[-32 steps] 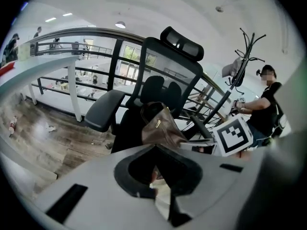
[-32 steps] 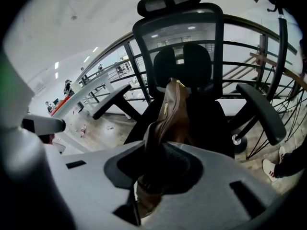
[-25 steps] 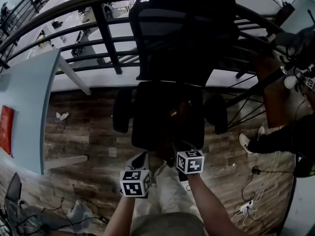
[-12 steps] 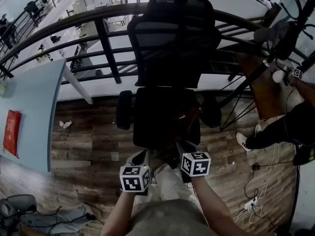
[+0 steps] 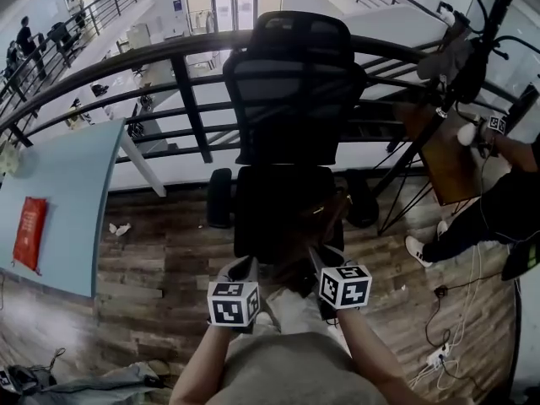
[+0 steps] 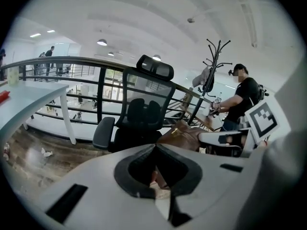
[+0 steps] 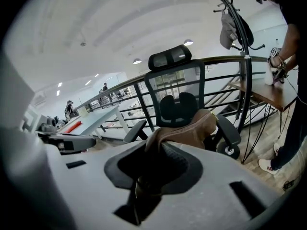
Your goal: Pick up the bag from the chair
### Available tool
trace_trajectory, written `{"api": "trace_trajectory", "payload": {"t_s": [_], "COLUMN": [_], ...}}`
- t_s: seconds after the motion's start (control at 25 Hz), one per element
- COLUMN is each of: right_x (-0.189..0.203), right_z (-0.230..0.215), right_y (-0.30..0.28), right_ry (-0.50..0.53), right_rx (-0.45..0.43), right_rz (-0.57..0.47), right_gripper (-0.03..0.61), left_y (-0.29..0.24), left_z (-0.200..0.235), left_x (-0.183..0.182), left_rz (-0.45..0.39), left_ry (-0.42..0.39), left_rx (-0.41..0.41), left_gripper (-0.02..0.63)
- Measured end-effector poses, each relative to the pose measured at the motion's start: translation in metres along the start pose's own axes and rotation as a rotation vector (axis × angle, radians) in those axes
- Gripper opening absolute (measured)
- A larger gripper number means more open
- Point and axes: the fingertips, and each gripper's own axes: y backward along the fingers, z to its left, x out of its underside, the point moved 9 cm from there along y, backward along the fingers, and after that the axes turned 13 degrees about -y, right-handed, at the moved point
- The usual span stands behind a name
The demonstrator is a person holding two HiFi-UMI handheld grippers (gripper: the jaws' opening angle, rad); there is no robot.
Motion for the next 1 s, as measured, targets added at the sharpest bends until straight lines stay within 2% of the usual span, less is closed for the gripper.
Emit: {"api": "trace_trajectory", "payload": {"t_s": [0.28,1.0], "right_x": [-0.001,-0.003], "right_z": [0.018,0.029], "right_y": [0.017,0.023], "right_ry": [0.038,0.065], "right_rx": [-0.017,-0.044], "right_rz": [-0.035,-0.056], "right_gripper": [0.076,0.075], "left_y": [0.019,0.021], "left_z": [0.006,0.007], "left_x": [-0.005,-0.007], "left_rz": [-0.038,-0.045], "left_ry": [-0.009,0.001], "left_rx": [-0.02,-0.031], "left_gripper": [0.0,0.0]}}
